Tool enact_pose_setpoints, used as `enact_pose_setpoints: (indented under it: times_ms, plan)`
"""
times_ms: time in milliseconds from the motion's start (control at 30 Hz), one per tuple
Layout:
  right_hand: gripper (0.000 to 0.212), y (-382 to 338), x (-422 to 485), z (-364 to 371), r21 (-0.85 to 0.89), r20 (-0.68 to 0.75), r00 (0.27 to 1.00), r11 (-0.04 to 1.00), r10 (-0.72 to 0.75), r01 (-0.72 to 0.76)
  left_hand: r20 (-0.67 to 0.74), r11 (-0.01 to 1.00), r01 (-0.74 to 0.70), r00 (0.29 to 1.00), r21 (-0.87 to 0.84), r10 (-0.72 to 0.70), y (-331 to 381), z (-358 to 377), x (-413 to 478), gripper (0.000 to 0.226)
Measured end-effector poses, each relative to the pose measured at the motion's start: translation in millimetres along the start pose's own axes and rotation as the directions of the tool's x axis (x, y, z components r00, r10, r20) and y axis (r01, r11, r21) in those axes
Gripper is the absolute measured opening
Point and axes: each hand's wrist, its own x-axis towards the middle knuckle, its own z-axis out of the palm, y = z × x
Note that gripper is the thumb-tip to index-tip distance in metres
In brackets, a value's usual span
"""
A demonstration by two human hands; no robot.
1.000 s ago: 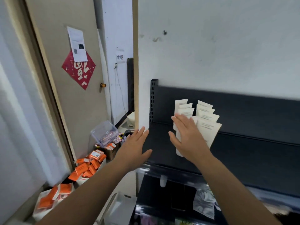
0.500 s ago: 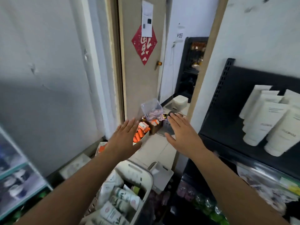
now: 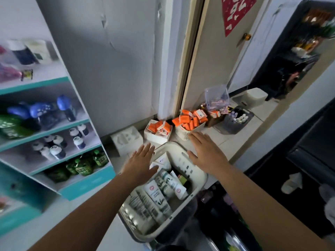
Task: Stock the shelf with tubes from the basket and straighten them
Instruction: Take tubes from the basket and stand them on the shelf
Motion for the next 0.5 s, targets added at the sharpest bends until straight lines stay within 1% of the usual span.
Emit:
enact_pose_setpoints:
  times_ms: [100, 233, 333, 400, 467, 500]
  plan:
    - [0.058, -9, 4, 34, 0.037, 0.045, 0.997, 0.997, -0.062, 0.060, 0.052, 0.992, 0.093, 0.995, -0.087, -0.089, -11, 26, -11, 0.078]
    - [0.061, -22, 5, 82, 0.078, 0.180, 0.977, 0.992, -0.116, 0.103, 0.133, 0.967, 0.207, 0.973, -0.146, -0.189, -24, 71, -20, 0.081]
    - [0.062, -33, 2, 115, 0.123, 0.325, 0.941, 0.991, -0.097, 0.060, 0.205, 0.935, 0.306, 0.941, -0.177, -0.269, -30, 100, -25, 0.085]
    - [0.060, -40, -1, 138, 0.147, 0.397, 0.914, 0.989, -0.082, 0.025, 0.258, 0.916, 0.355, 0.918, -0.188, -0.302, -31, 116, -29, 0.088]
    - [0.059, -45, -3, 161, 0.171, 0.503, 0.862, 0.985, -0.065, -0.026, 0.297, 0.879, 0.409, 0.895, -0.245, -0.334, -32, 129, -31, 0.088]
    - [0.059, -48, -4, 171, 0.189, 0.572, 0.819, 0.979, -0.046, -0.077, 0.307, 0.844, 0.445, 0.882, -0.299, -0.356, -31, 134, -32, 0.086]
